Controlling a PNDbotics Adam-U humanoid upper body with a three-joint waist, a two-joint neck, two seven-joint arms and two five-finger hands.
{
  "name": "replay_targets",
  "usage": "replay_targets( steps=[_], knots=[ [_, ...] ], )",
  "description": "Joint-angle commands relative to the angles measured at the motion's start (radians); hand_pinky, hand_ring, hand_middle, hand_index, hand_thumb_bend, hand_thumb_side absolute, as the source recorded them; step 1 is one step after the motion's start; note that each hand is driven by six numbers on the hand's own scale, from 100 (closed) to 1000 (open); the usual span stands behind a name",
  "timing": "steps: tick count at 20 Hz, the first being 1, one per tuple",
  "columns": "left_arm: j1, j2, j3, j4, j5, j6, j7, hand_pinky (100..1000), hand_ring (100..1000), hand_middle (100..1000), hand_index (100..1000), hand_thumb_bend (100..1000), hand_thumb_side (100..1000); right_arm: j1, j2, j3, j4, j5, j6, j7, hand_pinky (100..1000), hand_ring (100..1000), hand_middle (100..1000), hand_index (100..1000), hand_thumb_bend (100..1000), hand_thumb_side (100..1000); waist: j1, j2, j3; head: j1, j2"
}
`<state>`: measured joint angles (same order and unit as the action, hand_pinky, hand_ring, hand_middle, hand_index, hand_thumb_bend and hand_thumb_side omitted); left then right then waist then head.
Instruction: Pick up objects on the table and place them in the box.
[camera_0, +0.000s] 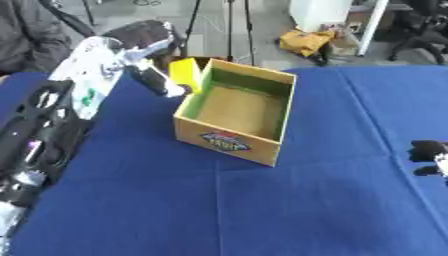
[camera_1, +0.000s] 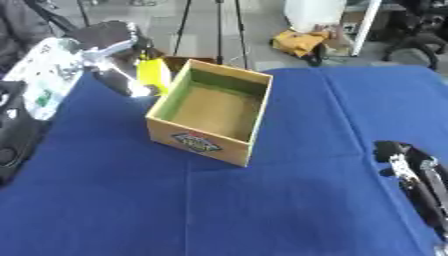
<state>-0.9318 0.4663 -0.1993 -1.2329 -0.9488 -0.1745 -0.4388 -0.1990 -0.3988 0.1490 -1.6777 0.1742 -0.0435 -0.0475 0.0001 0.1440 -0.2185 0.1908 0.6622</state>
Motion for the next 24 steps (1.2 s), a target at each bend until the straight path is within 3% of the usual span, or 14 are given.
replay_targets(
  steps=[1,5,11,15,19,23,24],
  knots=[
    [-0.056,-0.056,0.0,0.059,-0.045,0.004,0.033,438,366,298,501,425,377,-0.015,-0.011,-0.004,-0.009,-0.008,-0.002,0.004,615,721,661,784,100,981,-0.002,-0.011,0.0,0.005,-0.016],
    [-0.081,-0.128,0.013,0.16,-0.107,-0.003,0.086,439,365,297,501,426,378,-0.013,-0.012,-0.005,-0.008,-0.008,-0.002,0.003,615,721,661,784,100,981,-0.001,-0.01,0.0,0.003,-0.018],
    [-0.098,-0.176,0.033,0.288,-0.197,-0.027,0.176,447,370,305,510,432,384,-0.019,-0.01,0.001,-0.008,-0.009,-0.003,0.008,615,720,660,784,100,981,0.0,-0.008,-0.013,0.01,-0.023],
    [-0.106,-0.198,0.052,0.331,-0.258,-0.014,0.237,456,379,314,515,440,384,-0.023,-0.007,0.005,-0.007,-0.01,-0.004,0.012,615,720,660,784,100,982,0.002,-0.004,-0.025,0.02,-0.029],
    [-0.105,-0.215,0.064,0.359,-0.308,0.003,0.298,519,439,383,575,452,407,-0.027,-0.004,0.008,-0.006,-0.009,-0.005,0.016,615,720,660,784,100,983,0.004,0.002,-0.039,0.027,-0.034],
    [-0.099,-0.224,0.064,0.401,-0.344,-0.005,0.333,646,577,556,744,618,529,-0.03,-0.003,0.008,-0.006,-0.009,-0.005,0.017,614,720,659,784,100,983,0.004,0.005,-0.045,0.03,-0.037],
    [-0.098,-0.225,0.063,0.408,-0.351,-0.009,0.333,677,621,606,774,707,582,-0.03,-0.002,0.008,-0.006,-0.009,-0.005,0.017,614,720,659,784,100,983,0.004,0.005,-0.046,0.03,-0.037]
  ],
)
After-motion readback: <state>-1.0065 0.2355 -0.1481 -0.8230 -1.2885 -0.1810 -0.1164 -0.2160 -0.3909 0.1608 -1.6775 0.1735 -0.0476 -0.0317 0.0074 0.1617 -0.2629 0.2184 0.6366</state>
